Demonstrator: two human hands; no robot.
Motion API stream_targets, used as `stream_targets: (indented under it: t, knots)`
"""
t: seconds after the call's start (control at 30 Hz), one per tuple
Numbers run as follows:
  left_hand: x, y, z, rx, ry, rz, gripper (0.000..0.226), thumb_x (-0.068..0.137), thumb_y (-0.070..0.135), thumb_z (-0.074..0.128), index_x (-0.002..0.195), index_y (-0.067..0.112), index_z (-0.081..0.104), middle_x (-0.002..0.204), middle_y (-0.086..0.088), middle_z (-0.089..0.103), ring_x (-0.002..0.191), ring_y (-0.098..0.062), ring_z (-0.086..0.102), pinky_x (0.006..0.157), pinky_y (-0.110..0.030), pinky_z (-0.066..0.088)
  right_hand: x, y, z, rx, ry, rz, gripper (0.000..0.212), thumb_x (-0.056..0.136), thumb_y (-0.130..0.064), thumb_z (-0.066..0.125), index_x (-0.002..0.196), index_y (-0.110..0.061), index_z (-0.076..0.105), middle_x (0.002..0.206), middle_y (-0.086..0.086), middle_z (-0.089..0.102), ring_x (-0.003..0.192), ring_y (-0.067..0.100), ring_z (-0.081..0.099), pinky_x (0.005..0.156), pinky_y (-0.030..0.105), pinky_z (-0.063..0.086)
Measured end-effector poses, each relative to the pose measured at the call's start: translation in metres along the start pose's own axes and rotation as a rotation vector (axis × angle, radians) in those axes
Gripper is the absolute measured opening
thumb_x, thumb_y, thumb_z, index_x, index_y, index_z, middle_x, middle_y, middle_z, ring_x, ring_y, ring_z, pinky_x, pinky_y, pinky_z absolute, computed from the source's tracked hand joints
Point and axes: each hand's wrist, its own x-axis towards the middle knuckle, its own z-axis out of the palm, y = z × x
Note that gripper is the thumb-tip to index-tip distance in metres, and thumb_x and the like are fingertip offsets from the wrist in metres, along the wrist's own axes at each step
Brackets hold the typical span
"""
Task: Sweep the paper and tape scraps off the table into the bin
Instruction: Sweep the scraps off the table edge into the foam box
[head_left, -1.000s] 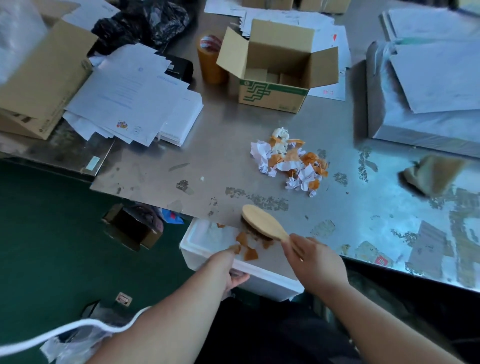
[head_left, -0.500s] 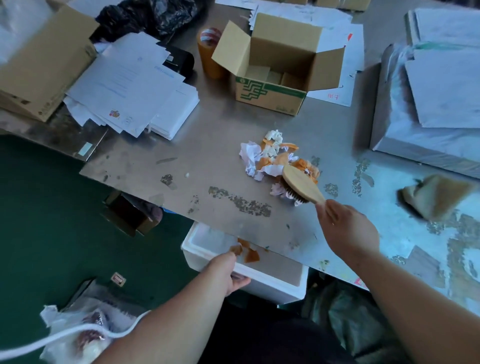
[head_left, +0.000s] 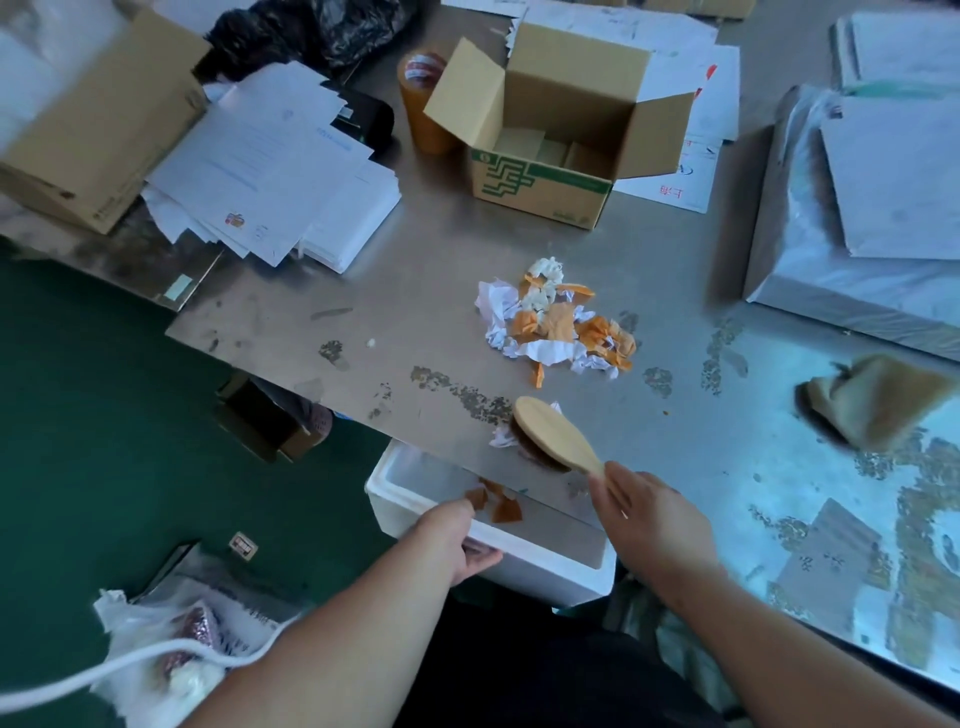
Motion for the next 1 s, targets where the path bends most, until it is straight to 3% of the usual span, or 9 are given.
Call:
stream_targets:
  t: [0.2,0.3,0.4,0.47,0.6,0.73,0.83,0.93,1.0]
  knots:
    - [-0.016,0.002,0.001,-0.04,-0.02,-0.031,0.025,0.096,0.011,0.071,0.102,-0.005,0.053,0.095,-0.026,0.062,0.102,-0.043,0.066,0.091,-0.054,0.06,-0.014,-0.005,0.01,-0.023,0.007,-0.016,0.042,0.096,-0.067,0.037,0.083,-0.028,0.044,0.073,-0.004,0.052,0.065,0.019,0.058,0.058,0.034,0.051]
    - [-0.014,0.002,-0.001,-0.013,-0.035,-0.015,0.029,0.096,0.014,0.071,0.11,-0.004,0.054,0.101,-0.027,0.064,0.096,-0.042,0.067,0.091,-0.053,0.06,-0.022,-0.006,0.017,-0.007,-0.002,-0.057,0.041,0.096,-0.067,0.038,0.084,-0.028,0.048,0.07,-0.004,0.051,0.061,0.018,0.057,0.056,0.034,0.051]
    - [-0.012,0.002,-0.002,0.02,-0.034,-0.001,0.036,0.097,0.019,0.07,0.122,-0.003,0.055,0.116,-0.027,0.065,0.107,-0.044,0.068,0.087,-0.052,0.062,-0.028,-0.008,0.02,0.018,0.023,-0.033,0.038,0.095,-0.064,0.043,0.083,-0.029,0.05,0.068,-0.003,0.052,0.06,0.018,0.056,0.056,0.034,0.051]
    - [-0.012,0.002,-0.002,0.043,-0.031,0.01,0.04,0.098,0.023,0.07,0.123,-0.003,0.054,0.111,-0.027,0.064,0.108,-0.044,0.068,0.088,-0.051,0.062,-0.032,-0.007,0.021,0.019,0.028,-0.028,0.037,0.094,-0.063,0.045,0.081,-0.029,0.049,0.067,-0.003,0.052,0.059,0.017,0.056,0.054,0.033,0.05]
    - [-0.014,0.002,-0.005,0.059,-0.041,-0.001,0.045,0.094,0.021,0.075,0.123,-0.006,0.054,0.112,-0.028,0.064,0.107,-0.044,0.068,0.09,-0.052,0.061,-0.035,-0.006,0.02,0.032,0.016,-0.036,0.033,0.093,-0.063,0.046,0.082,-0.033,0.053,0.067,-0.005,0.053,0.059,0.014,0.056,0.052,0.03,0.047]
    - [-0.018,0.003,-0.009,0.056,-0.028,-0.012,0.034,0.093,0.016,0.075,0.104,-0.007,0.052,0.104,-0.027,0.062,0.114,-0.044,0.066,0.095,-0.052,0.059,-0.033,-0.009,0.015,0.074,0.022,-0.04,0.029,0.09,-0.064,0.051,0.079,-0.037,0.056,0.066,-0.006,0.053,0.061,0.013,0.055,0.051,0.027,0.044]
    - [-0.02,0.004,-0.007,0.06,-0.026,-0.021,0.033,0.093,0.015,0.074,0.102,-0.007,0.052,0.103,-0.028,0.062,0.106,-0.043,0.068,0.091,-0.051,0.06,-0.029,-0.013,0.007,0.146,0.043,-0.087,0.028,0.089,-0.059,0.056,0.066,-0.044,0.048,0.062,-0.006,0.05,0.057,0.012,0.05,0.047,0.023,0.034]
    - [-0.02,0.004,-0.007,0.066,-0.034,-0.018,0.031,0.094,0.015,0.074,0.104,-0.006,0.053,0.102,-0.026,0.063,0.101,-0.04,0.068,0.085,-0.051,0.061,-0.019,-0.014,0.0,0.17,0.101,-0.042,0.034,0.089,-0.06,0.055,0.067,-0.036,0.048,0.061,-0.005,0.049,0.057,0.012,0.051,0.048,0.027,0.037]
    - [-0.022,0.005,-0.007,0.068,-0.031,-0.027,0.032,0.093,0.015,0.074,0.104,-0.007,0.053,0.103,-0.025,0.064,0.103,-0.039,0.069,0.074,-0.051,0.065,-0.01,-0.01,-0.004,0.156,0.113,-0.003,0.037,0.091,-0.061,0.053,0.069,-0.032,0.048,0.062,-0.004,0.05,0.058,0.012,0.052,0.049,0.029,0.036]
